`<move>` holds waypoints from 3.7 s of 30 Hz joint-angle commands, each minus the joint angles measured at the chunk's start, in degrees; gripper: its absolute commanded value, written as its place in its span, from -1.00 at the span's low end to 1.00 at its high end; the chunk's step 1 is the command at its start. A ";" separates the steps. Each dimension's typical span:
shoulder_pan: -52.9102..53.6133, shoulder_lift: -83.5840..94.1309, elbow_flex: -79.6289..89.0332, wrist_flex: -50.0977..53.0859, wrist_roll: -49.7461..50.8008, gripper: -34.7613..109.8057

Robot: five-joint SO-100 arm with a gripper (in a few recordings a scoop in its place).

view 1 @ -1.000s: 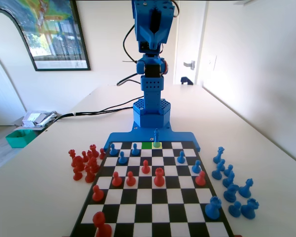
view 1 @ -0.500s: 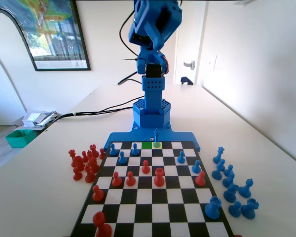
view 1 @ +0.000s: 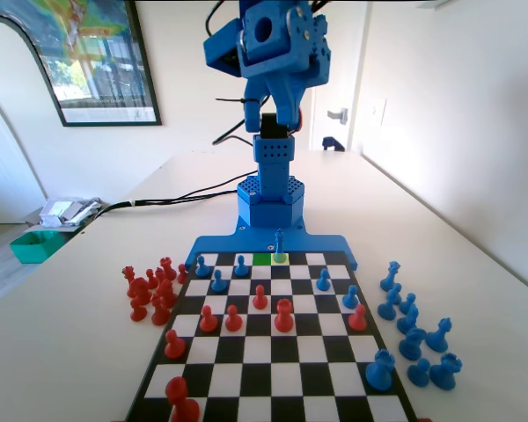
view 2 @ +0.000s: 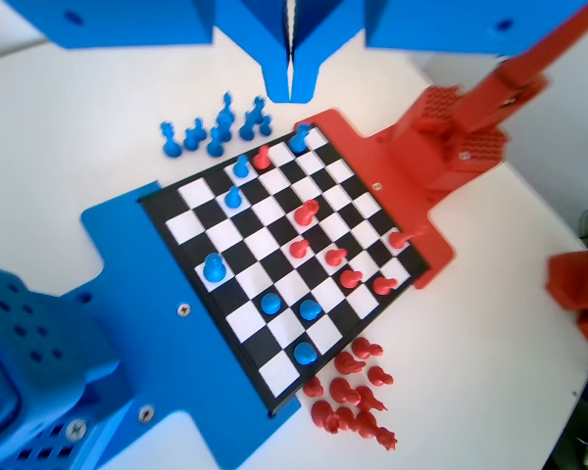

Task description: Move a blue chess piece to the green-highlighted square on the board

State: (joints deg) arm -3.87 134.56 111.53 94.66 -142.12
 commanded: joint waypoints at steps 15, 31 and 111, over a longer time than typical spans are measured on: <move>-3.69 -5.54 9.32 -0.70 -2.46 -0.40; -1.49 -10.55 25.14 -25.31 -2.37 -0.39; -1.58 -13.27 47.55 -49.92 -8.35 -0.51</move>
State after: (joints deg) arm -5.19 121.03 163.21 40.43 -150.21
